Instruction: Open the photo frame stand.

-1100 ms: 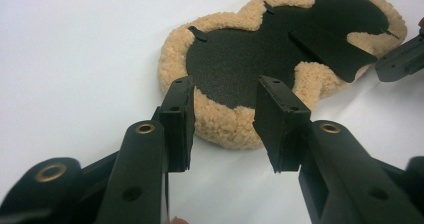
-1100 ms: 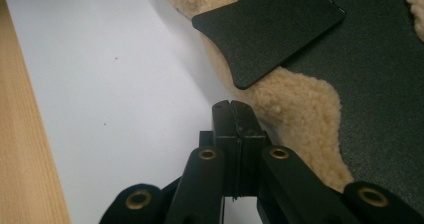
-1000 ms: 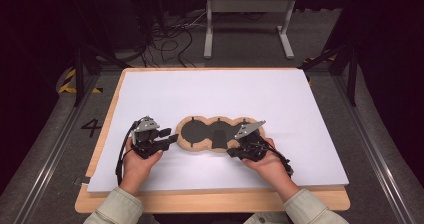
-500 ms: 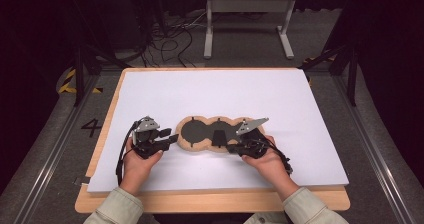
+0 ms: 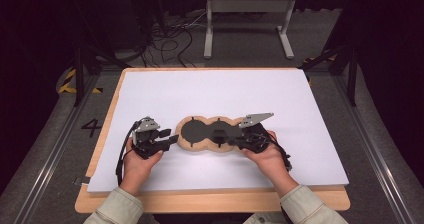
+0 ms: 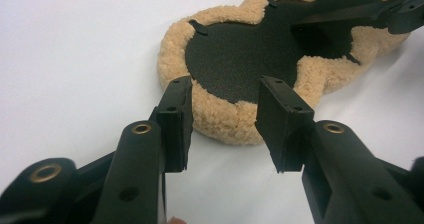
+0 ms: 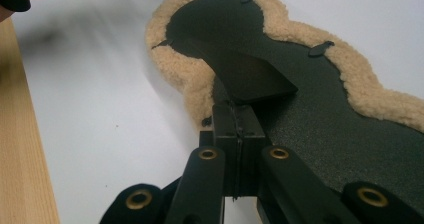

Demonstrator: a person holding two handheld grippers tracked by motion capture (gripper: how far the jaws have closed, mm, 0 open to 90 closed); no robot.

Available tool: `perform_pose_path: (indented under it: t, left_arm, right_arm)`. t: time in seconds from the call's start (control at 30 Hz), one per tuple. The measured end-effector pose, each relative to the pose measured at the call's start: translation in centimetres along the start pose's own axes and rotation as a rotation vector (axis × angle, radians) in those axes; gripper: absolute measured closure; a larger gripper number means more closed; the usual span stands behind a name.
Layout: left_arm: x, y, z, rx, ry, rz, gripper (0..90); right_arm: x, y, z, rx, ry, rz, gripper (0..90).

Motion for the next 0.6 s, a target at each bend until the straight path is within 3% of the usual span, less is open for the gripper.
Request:
perform_pose_path:
  t: [0.17, 0.27, 0.3, 0.33, 0.43, 0.6]
  left_arm:
    - [-0.2, -0.1, 0.0, -0.006, 0.004, 0.012, 55.1]
    - [0.1, -0.2, -0.2, -0.045, -0.016, 0.029, 53.2]
    - [0.3, -0.1, -0.2, -0.061, -0.01, 0.018, 53.2]
    - [0.7, 0.2, -0.1, -0.074, 0.009, -0.021, 51.9]
    - [1.0, 0.4, 0.0, -0.076, 0.011, -0.028, 49.6]
    - [0.6, 0.4, 0.1, -0.09, 0.023, 0.002, 47.2]
  right_arm:
    - [0.2, -0.3, 0.6, -0.017, -0.008, 0.007, 90.0]
    - [0.5, -0.5, 1.6, -0.015, -0.022, 0.001, 90.0]
    - [0.7, -0.4, 1.9, -0.01, -0.028, 0.003, 90.0]
    - [1.0, -0.3, 2.7, 0.003, -0.047, 0.003, 90.0]
    - [1.4, -0.1, 3.6, 0.015, -0.062, 0.002, 86.9]
    - [2.1, -0.2, 5.0, 0.03, -0.075, -0.007, 80.5]
Point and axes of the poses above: each handheld gripper's, and its own axes: z roughly backward along the jaws, y roughly out of its top, x roughly to its right, the point moved 10 cm from there along -z, roughly forward along the jaws, and after that the axes turned 4 degrees about -x, right-handed, at the moved point
